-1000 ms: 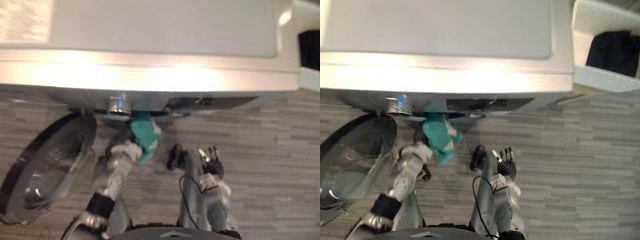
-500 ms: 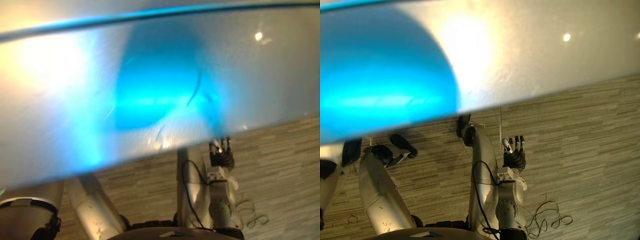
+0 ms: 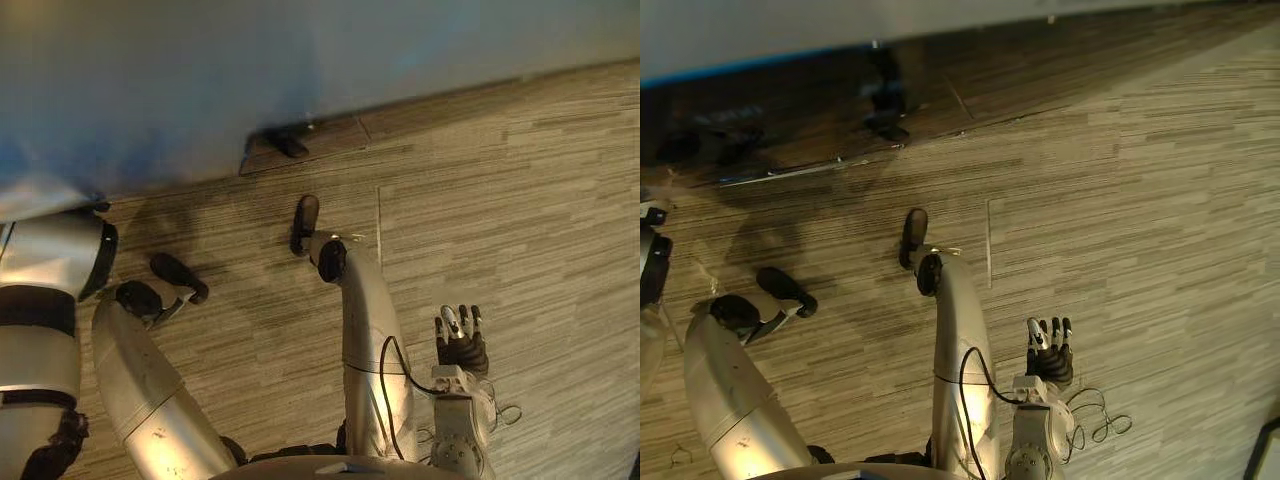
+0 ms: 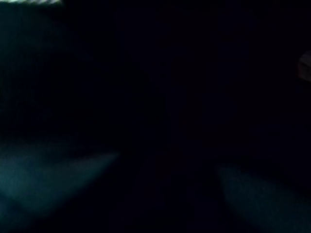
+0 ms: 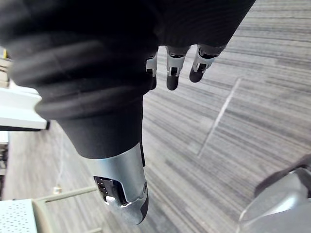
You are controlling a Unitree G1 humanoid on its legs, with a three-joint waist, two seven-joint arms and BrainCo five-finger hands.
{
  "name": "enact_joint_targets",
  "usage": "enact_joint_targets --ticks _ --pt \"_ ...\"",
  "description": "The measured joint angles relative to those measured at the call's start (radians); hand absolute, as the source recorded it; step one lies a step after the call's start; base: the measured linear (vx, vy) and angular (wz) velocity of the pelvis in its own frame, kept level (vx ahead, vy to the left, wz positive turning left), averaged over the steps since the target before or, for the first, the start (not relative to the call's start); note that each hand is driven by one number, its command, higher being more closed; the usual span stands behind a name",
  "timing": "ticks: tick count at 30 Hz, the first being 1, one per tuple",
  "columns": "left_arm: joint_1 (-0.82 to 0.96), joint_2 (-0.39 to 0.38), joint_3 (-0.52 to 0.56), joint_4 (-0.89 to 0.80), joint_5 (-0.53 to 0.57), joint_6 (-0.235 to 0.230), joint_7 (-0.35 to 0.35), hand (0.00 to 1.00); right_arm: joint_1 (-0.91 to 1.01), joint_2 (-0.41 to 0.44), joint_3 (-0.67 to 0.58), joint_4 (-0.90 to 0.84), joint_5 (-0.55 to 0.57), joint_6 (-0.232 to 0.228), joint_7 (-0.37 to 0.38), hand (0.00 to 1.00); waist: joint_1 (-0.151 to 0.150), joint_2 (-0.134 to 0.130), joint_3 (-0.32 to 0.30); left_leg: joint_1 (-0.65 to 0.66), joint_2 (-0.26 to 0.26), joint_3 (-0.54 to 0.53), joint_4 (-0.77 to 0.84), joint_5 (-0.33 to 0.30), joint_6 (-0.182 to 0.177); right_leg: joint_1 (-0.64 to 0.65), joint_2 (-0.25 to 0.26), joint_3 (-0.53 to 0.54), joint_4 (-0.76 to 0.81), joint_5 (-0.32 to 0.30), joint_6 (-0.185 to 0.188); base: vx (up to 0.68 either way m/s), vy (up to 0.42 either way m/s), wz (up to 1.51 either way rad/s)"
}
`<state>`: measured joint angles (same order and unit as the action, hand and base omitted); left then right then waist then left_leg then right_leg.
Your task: Pick up the laundry basket with both hands and put the clothes into the washing machine.
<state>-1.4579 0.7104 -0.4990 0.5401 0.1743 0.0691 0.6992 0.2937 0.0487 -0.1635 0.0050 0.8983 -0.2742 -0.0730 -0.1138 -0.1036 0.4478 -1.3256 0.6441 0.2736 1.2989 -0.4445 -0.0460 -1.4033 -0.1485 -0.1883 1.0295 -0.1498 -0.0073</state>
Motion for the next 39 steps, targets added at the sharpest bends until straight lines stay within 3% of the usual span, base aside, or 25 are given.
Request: enact_joint_targets --ticks 1,2,3,5,6,8,9,11,12,13,14,16,22,24,26,29,31,33,36,39 --pt "-0.001 0.007 -0.016 -0.002 0.125 0.026 0.006 0.0 -0.001 0.0 0.003 -0.001 0.012 -0.014 0.005 0.0 0.002 -0.001 -0.001 -0.002 0.003 -0.001 0.002 0.001 0.0 -0.001 0.0 -0.005 0.001 0.003 0.001 -0.07 -0.015 -0.03" --pt "-0.003 0.007 -0.019 0.002 0.273 0.057 -0.025 0.0 -0.003 0.0 0.01 -0.001 0.044 -0.03 0.01 0.0 0.004 -0.001 -0.001 -0.003 0.003 -0.002 0.0 0.003 -0.001 -0.002 0.0 -0.009 0.0 0.003 0.001 -0.08 -0.028 0.0" --pt "-0.008 0.001 -0.017 0.029 0.342 0.071 -0.056 0.0 -0.005 0.0 0.02 0.001 0.064 -0.034 0.02 0.0 0.005 -0.001 -0.001 -0.004 0.003 -0.002 -0.004 0.007 -0.002 -0.002 0.0 -0.011 0.0 0.003 0.001 -0.08 -0.034 0.03" --pt "-0.023 -0.03 0.02 0.117 0.347 0.077 -0.12 0.0 -0.006 0.0 0.037 0.0 0.085 -0.034 0.032 0.0 0.01 -0.001 -0.002 -0.003 0.003 -0.002 -0.01 0.013 -0.003 -0.002 -0.001 -0.013 -0.001 0.004 -0.001 -0.05 -0.031 0.04" --pt "-0.034 -0.053 0.058 0.182 0.29 0.071 -0.164 0.0 -0.008 0.0 0.044 0.0 0.085 -0.027 0.034 0.0 0.015 -0.001 -0.002 -0.004 0.003 -0.003 -0.013 0.017 -0.004 -0.002 -0.001 -0.015 0.0 0.004 -0.001 -0.06 -0.04 0.03" --pt "-0.06 -0.088 0.129 0.334 0.017 0.044 -0.245 0.0 -0.011 0.001 0.044 -0.001 0.085 -0.006 0.04 0.0 0.023 -0.001 -0.002 -0.005 0.002 -0.005 -0.018 0.023 -0.006 -0.002 -0.001 -0.017 -0.001 0.004 -0.002 -0.05 -0.031 0.04" --pt "-0.065 -0.112 0.145 0.413 -0.208 0.032 -0.288 0.0 -0.015 0.007 0.044 0.0 0.084 0.01 0.038 0.0 0.023 0.0 -0.002 -0.006 0.001 -0.007 -0.022 0.028 -0.008 -0.001 -0.001 -0.018 -0.003 0.004 -0.003 -0.05 -0.035 0.08" --pt "-0.05 -0.117 0.148 0.441 -0.922 -0.027 -0.365 0.0 -0.023 0.007 0.043 0.004 0.086 0.044 0.026 0.0 0.023 0.002 -0.002 -0.007 -0.003 -0.011 -0.03 0.035 -0.009 0.004 -0.002 -0.023 -0.007 0.005 -0.005 -0.05 -0.036 0.07" --pt "-0.041 -0.124 0.157 0.429 -1.087 -0.049 -0.38 0.0 -0.024 0.007 0.043 0.005 0.086 0.051 0.02 0.0 0.023 0.002 -0.002 -0.007 -0.003 -0.014 -0.029 0.036 -0.01 0.006 -0.002 -0.024 -0.007 0.005 -0.005 -0.05 -0.025 0.01" --pt "-0.005 -0.141 0.224 0.362 -1.286 -0.108 -0.388 0.0 -0.026 0.007 0.045 0.002 0.076 0.059 -0.003 0.0 0.022 0.002 -0.002 -0.01 -0.003 -0.022 -0.029 0.037 -0.011 0.012 -0.002 -0.029 -0.007 0.006 -0.006 -0.05 -0.025 0.0" --pt "0.044 -0.146 0.296 0.299 -1.385 -0.171 -0.402 0.0 -0.026 -0.001 0.044 -0.002 0.066 0.061 -0.019 0.0 0.014 0.002 -0.002 -0.011 -0.002 -0.031 -0.03 0.038 -0.013 0.019 -0.002 -0.037 -0.01 0.006 -0.007 -0.05 -0.024 0.0" --pt "0.121 -0.142 0.4 0.275 -1.462 -0.229 -0.405 0.0 -0.026 -0.001 0.044 -0.011 0.036 0.061 -0.04 0.0 0.004 0.003 -0.002 0.001 -0.002 -0.03 -0.039 0.042 -0.016 0.033 -0.001 -0.042 -0.02 0.008 -0.01 -0.05 -0.028 0.01" --pt "0.506 -0.185 0.638 0.22 -1.439 -0.228 -0.407 0.0 -0.024 -0.002 0.087 -0.017 -0.004 0.083 -0.032 0.0 0.029 0.008 -0.002 0.193 -0.028 0.026 -0.173 0.09 -0.032 0.2 0.006 -0.056 -0.121 0.012 -0.014 -0.05 -0.056 0.14" --pt "0.664 -0.225 0.655 0.093 -1.374 -0.22 -0.46 0.0 -0.024 -0.002 0.086 -0.019 -0.004 0.083 -0.015 0.0 0.035 0.025 -0.009 0.271 -0.047 0.04 -0.246 0.117 -0.043 0.282 0.006 -0.072 -0.18 0.015 -0.014 -0.04 -0.079 0.26" --pt "0.757 -0.262 0.655 0.031 -1.342 -0.221 -0.486 0.0 -0.024 -0.002 0.083 -0.019 -0.004 0.083 -0.011 0.0 0.039 0.03 -0.012 0.325 -0.066 0.051 -0.292 0.132 -0.05 0.329 0.003 -0.075 -0.206 0.015 -0.014 0.0 -0.059 0.22" --pt "0.932 -0.373 0.644 -0.028 -1.253 -0.226 -0.52 0.0 -0.023 -0.011 0.08 -0.013 -0.004 0.082 -0.002 0.0 0.044 0.06 -0.024 0.434 -0.097 0.068 -0.374 0.161 -0.061 0.428 -0.006 -0.089 -0.254 0.015 -0.014 0.05 -0.057 0.27" --pt "1.118 -0.506 0.573 -0.053 -1.192 -0.228 -0.551 0.0 -0.026 -0.024 0.073 0.019 -0.005 0.082 -0.002 0.0 0.064 0.094 -0.048 0.559 -0.137 0.087 -0.469 0.189 -0.069 0.542 -0.017 -0.102 -0.304 0.009 -0.008 0.1 -0.049 0.35" --pt "1.208 -0.565 0.515 -0.047 -1.191 -0.226 -0.573 0.0 -0.027 -0.025 0.068 0.034 -0.005 0.081 -0.002 0.0 0.071 0.107 -0.058 0.638 -0.165 0.101 -0.525 0.204 -0.07 0.61 -0.027 -0.103 -0.33 0.005 -0.001 0.09 -0.03 0.29" --pt "1.349 -0.655 0.452 0.039 -1.141 -0.196 -0.62 0.0 -0.03 -0.027 0.06 0.102 -0.038 0.083 -0.004 0.0 0.082 0.122 -0.086 0.782 -0.209 0.123 -0.619 0.223 -0.069 0.741 -0.039 -0.109 -0.379 -0.002 0.012 0.07 -0.014 0.25" --pt "1.418 -0.702 0.449 0.186 -1.0 -0.17 -0.651 0.0 -0.032 -0.026 0.056 0.187 -0.042 0.091 -0.002 0.0 0.086 0.123 -0.117 0.916 -0.244 0.143 -0.712 0.247 -0.071 0.866 -0.043 -0.123 -0.447 0.003 0.027 0.08 -0.013 0.16"
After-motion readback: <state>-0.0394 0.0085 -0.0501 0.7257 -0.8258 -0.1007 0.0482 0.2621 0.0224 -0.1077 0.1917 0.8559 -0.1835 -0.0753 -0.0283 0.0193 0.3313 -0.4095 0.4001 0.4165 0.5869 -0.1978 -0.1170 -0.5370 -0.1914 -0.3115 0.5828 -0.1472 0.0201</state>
